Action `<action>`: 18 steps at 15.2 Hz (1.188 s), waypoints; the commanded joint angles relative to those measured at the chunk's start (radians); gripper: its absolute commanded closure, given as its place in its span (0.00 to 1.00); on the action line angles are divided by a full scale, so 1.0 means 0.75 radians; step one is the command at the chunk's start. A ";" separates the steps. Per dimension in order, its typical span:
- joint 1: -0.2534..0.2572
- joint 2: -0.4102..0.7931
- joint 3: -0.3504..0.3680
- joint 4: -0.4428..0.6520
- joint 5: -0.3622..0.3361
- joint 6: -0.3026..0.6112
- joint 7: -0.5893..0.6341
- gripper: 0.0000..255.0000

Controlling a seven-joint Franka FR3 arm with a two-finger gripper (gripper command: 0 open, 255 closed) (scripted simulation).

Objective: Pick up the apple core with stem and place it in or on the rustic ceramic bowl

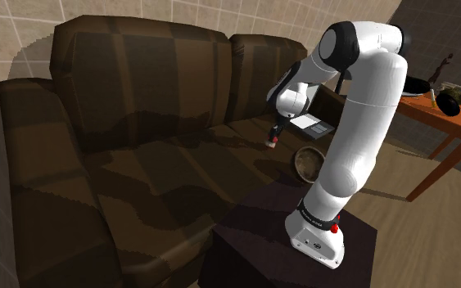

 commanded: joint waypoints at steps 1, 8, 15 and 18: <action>0.000 0.001 0.000 -0.001 0.000 0.000 0.000 1.00; -0.001 0.001 0.001 -0.001 0.001 0.000 -0.001 1.00; 0.060 -0.119 -0.082 -0.002 -0.168 -0.084 0.121 1.00; 0.079 -0.181 -0.110 0.004 -0.251 -0.130 0.182 1.00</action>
